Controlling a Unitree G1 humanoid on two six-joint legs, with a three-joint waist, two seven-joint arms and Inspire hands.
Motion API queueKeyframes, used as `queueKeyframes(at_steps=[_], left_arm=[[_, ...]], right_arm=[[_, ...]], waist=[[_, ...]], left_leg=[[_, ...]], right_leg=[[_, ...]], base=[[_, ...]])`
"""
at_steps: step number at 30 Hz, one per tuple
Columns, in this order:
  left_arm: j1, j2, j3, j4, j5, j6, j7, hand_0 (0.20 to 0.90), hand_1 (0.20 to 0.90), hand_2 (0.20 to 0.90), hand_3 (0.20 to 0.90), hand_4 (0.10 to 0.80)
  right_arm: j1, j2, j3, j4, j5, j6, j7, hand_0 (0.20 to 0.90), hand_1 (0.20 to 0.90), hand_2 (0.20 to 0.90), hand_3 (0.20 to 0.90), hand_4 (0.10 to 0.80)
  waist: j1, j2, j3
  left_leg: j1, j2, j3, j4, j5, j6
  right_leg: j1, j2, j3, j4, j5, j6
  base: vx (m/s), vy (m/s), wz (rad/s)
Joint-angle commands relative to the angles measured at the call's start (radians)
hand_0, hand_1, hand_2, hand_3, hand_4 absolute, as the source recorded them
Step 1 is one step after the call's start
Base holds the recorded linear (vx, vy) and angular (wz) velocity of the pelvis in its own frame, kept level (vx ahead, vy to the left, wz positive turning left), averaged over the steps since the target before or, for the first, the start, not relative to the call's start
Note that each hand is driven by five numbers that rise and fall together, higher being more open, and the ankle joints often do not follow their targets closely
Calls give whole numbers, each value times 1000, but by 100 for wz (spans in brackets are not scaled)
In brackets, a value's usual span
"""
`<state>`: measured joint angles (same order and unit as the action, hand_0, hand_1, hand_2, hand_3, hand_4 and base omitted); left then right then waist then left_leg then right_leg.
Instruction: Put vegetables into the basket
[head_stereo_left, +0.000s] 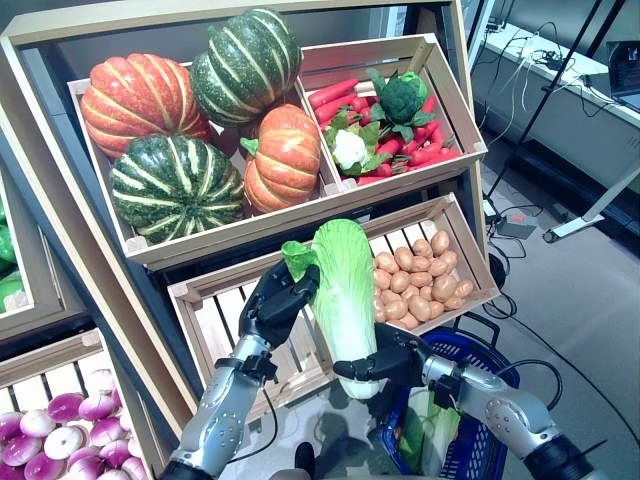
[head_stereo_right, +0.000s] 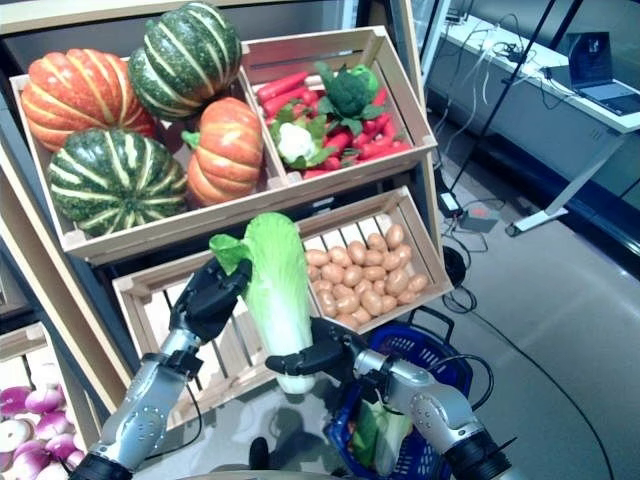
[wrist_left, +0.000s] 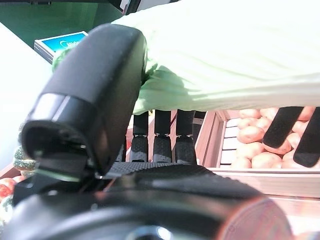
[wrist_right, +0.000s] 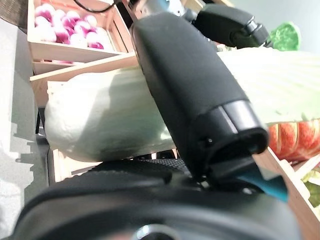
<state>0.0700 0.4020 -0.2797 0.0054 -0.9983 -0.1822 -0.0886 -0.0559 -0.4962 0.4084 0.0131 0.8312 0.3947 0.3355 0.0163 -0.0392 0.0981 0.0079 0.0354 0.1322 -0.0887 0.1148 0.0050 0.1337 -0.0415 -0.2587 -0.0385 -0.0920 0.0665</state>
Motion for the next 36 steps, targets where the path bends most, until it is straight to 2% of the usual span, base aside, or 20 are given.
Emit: queueKeyframes(at_steps=[1,2,15,16,17,18,21,27,31,33,36], left_arm=[[-140,-35,9,-66,-44,-107,-32,300,300,300,300,400],[-137,-35,7,-65,-45,-106,-33,300,300,300,300,400],[-136,-31,20,-71,-17,-94,-37,300,300,300,300,400],[-137,-28,21,-71,-9,-91,-34,375,375,375,375,450],[-135,-27,21,-72,-8,-87,-31,719,719,719,719,679],[-135,-27,21,-72,-8,-87,-31,900,900,900,900,800],[-125,-23,36,-76,-8,-66,-35,900,900,900,900,800],[-99,-17,72,-92,-1,-46,-42,900,900,900,900,800],[-68,-3,119,-114,5,-23,-41,900,900,900,900,800],[-60,-2,130,-118,4,-17,-40,900,900,900,900,800],[-7,-6,184,-133,14,9,-27,900,900,900,900,800]], right_arm=[[-75,53,17,-21,60,-54,-33,484,484,484,484,522],[-72,57,15,-17,63,-56,-38,300,300,300,300,400],[-54,64,2,8,65,-39,-83,300,300,300,300,400],[-48,64,-2,14,68,-49,-92,300,300,300,300,400],[-44,63,-8,16,77,-60,-100,300,300,300,300,400],[-44,63,-8,16,77,-60,-101,300,300,300,300,400],[-21,67,-51,28,128,-123,-148,300,300,300,300,400],[36,68,-149,23,165,-186,-229,300,300,300,300,400],[101,69,-256,26,162,-261,-284,300,300,300,300,400],[114,73,-276,23,163,-277,-291,300,300,300,300,400],[192,98,-363,1,166,-336,-293,300,300,300,300,400]], waist=[[2,-23,-42],[2,-23,-43],[0,-22,-40],[-1,-22,-39],[-1,-22,-37],[-1,-22,-37],[-4,-21,-35],[-18,-16,-30],[-36,-13,-21],[-39,-12,-20],[-56,-9,-19]], left_leg=[[81,9,6,1,-132,-31],[82,8,6,1,-132,-31],[84,10,7,1,-131,-31],[84,10,7,1,-132,-31],[85,11,8,1,-132,-31],[85,11,8,1,-132,-31],[86,13,8,1,-133,-31],[85,16,16,1,-132,-30],[81,21,26,1,-131,-29],[81,21,28,1,-131,-28],[76,22,34,1,-130,-27]], right_leg=[[-42,-43,24,-38,111,33],[-42,-42,26,-38,111,33],[-42,-40,31,-36,109,30],[-42,-39,31,-36,108,30],[-41,-38,31,-35,108,30],[-41,-38,31,-35,108,30],[-40,-36,33,-36,107,30],[-48,-30,45,-30,106,30],[-59,-22,59,-25,105,28],[-61,-20,61,-23,104,28],[-70,-12,76,-18,101,26]], base=[[0,0,0],[0,0,0],[0,0,0],[0,0,0],[0,0,0],[0,0,0],[-1,-11,0],[-4,-6,0],[-20,-48,-5],[-3,-48,-5],[0,-74,-7]])
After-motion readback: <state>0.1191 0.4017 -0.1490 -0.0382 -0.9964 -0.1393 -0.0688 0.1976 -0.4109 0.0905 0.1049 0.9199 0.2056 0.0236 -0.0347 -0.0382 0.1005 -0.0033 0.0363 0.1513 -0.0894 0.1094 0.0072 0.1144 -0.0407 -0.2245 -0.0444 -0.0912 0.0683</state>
